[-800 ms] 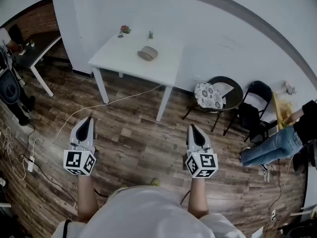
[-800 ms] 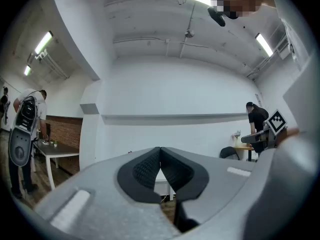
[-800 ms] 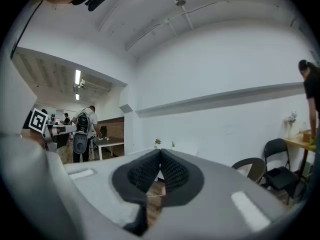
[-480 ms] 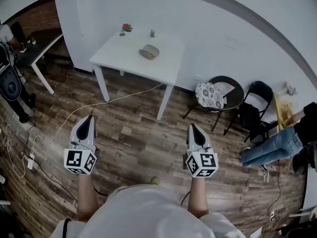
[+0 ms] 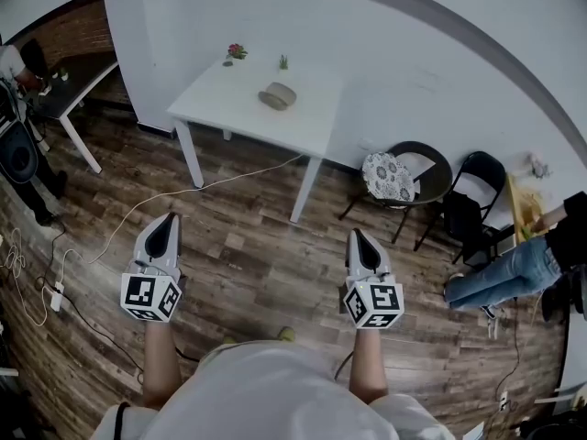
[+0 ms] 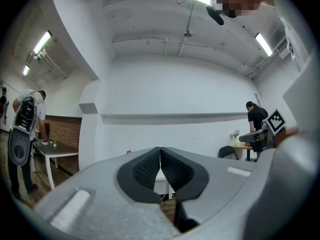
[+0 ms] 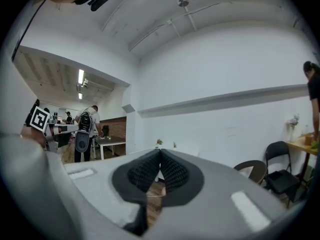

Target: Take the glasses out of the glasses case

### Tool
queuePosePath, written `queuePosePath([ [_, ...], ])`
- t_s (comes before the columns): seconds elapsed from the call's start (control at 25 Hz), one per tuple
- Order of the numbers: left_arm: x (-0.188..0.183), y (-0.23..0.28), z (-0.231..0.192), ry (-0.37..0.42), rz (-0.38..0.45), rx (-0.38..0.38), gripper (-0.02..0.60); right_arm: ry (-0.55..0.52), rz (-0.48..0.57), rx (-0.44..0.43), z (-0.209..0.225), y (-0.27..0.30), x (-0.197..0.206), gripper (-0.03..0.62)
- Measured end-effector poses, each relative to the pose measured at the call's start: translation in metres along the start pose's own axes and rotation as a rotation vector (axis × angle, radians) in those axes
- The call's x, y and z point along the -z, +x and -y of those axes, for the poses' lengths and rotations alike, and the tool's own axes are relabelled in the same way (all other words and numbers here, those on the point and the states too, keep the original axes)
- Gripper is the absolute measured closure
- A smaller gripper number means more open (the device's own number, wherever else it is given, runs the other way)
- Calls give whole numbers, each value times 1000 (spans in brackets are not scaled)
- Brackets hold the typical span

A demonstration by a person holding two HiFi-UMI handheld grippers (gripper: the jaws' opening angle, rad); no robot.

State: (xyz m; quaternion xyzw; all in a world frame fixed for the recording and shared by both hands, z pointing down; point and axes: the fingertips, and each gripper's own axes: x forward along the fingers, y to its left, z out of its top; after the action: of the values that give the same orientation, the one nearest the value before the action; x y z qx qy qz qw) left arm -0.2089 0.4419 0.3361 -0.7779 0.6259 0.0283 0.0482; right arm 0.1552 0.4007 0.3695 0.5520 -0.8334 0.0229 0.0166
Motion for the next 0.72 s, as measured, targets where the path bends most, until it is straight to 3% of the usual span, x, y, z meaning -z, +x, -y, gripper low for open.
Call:
queuePosePath([
  [0.32, 2, -1, 7, -9, -11, 33, 567, 16, 4, -22, -4, -2, 3, 591],
  [0.48, 7, 2, 10, -3, -34, 42, 521, 8, -17, -28, -2, -1, 10, 591],
  [0.72, 5, 8, 18, 16, -35, 44, 509, -4, -26, -36, 8, -2, 13, 591],
])
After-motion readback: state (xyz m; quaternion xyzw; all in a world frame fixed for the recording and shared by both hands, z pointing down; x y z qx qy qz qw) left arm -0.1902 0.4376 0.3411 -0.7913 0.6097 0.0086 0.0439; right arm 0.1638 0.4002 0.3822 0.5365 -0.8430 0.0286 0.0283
